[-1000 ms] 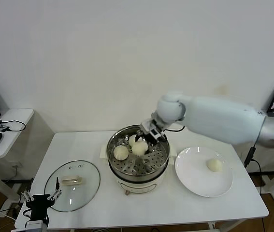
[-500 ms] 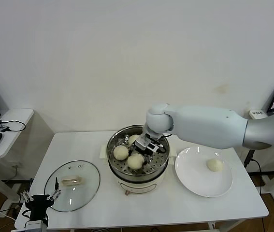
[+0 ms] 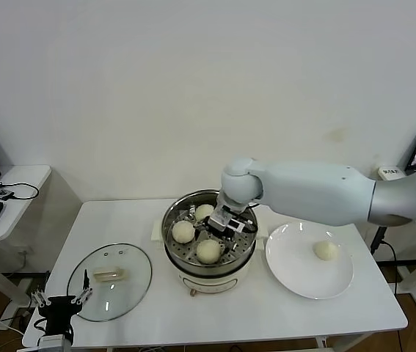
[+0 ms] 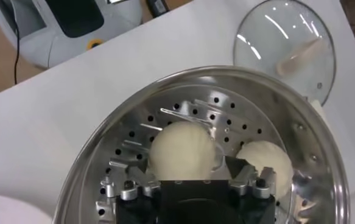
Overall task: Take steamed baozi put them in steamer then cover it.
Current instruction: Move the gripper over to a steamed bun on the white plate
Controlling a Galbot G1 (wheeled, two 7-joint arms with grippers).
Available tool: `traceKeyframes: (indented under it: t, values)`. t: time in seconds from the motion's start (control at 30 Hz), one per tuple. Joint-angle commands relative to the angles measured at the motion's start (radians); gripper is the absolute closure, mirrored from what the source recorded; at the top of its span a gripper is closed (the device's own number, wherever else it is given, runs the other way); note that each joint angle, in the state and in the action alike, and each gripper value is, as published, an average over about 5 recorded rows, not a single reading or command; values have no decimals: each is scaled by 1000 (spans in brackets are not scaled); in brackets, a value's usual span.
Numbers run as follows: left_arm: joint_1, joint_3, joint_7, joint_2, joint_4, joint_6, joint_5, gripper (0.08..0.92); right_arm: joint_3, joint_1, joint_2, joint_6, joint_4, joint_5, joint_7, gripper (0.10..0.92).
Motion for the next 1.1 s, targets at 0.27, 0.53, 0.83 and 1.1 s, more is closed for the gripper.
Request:
traceKeyframes:
  t: [0.27,0.53,0.83,1.1]
  values:
    - [-12,-9,4,18,-1,2,0,177,153,54,-343,-482,143,142,-1,203]
    - [-26,12,10,31,-2,7,5,177,222,-38,-657,-476,201,19,-22,202]
    - [-25,33,8,25,-6,7,24,177,460,-361,-791,-393,156,-151,-51,202]
    - [-18,30,9,26,-7,7,27,177,776,-735,-753,-321,-3,-295,-36,202]
